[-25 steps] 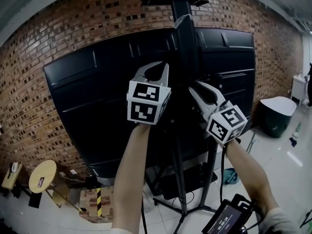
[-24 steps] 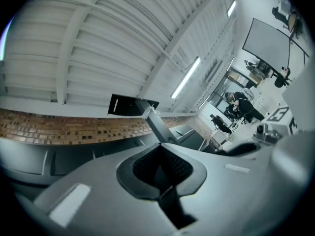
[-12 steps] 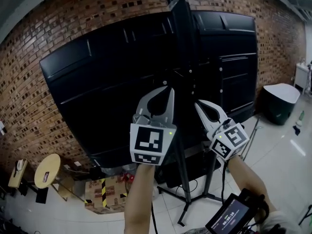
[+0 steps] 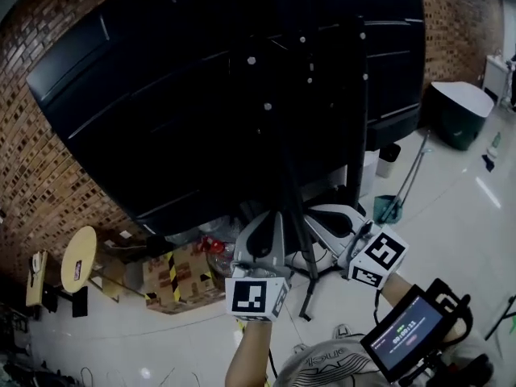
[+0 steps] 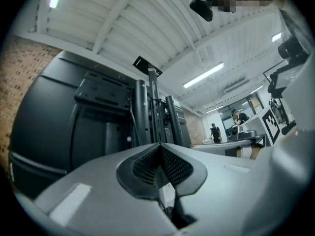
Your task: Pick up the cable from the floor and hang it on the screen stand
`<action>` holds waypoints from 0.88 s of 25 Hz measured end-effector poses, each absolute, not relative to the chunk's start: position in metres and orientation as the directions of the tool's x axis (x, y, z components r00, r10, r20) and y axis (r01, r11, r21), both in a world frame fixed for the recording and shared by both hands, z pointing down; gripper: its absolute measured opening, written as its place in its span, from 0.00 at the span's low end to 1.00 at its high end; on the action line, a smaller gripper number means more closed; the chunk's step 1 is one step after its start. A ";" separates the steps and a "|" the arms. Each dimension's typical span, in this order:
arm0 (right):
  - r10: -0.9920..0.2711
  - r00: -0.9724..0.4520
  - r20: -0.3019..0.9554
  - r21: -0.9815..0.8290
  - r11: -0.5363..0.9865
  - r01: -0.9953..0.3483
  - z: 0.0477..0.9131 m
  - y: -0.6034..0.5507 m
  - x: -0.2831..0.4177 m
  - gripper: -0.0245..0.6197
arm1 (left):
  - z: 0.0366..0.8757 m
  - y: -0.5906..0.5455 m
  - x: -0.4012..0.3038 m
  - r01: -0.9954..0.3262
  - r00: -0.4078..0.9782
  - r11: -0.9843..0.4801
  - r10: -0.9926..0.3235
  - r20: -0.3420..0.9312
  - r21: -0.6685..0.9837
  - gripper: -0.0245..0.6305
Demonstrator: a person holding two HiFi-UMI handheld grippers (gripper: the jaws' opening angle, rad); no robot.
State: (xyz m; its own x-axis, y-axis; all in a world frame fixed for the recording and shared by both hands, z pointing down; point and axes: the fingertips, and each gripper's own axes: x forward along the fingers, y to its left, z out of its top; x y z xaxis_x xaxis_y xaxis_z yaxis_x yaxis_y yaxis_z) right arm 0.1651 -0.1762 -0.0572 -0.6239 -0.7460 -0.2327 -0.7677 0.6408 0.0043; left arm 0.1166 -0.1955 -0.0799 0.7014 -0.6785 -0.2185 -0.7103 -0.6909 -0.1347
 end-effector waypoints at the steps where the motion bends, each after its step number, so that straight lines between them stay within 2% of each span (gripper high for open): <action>1: -0.760 -0.613 -0.215 -0.053 0.636 -0.770 -0.041 -0.175 0.165 0.04 | -0.061 -0.192 0.111 -0.723 0.688 -0.682 -0.699 -0.198 -0.105 0.07; 4: -0.794 -0.586 -0.159 -0.162 0.607 -0.778 -0.002 -0.168 0.165 0.04 | -0.014 -0.179 0.100 -0.753 0.656 -0.657 -0.744 -0.127 -0.039 0.07; 9: -0.810 -0.577 -0.107 -0.163 0.587 -0.793 0.028 -0.143 0.152 0.04 | 0.034 -0.157 0.093 -0.750 0.657 -0.659 -0.752 -0.047 0.057 0.07; 13: -0.813 -0.572 -0.105 -0.240 0.579 -0.779 0.044 -0.135 0.139 0.04 | 0.037 -0.148 0.083 -0.754 0.655 -0.655 -0.755 -0.022 0.056 0.07; 22: -0.818 -0.563 -0.119 -0.205 0.575 -0.792 0.028 -0.122 0.134 0.04 | 0.022 -0.141 0.069 -0.754 0.654 -0.656 -0.755 -0.049 0.045 0.07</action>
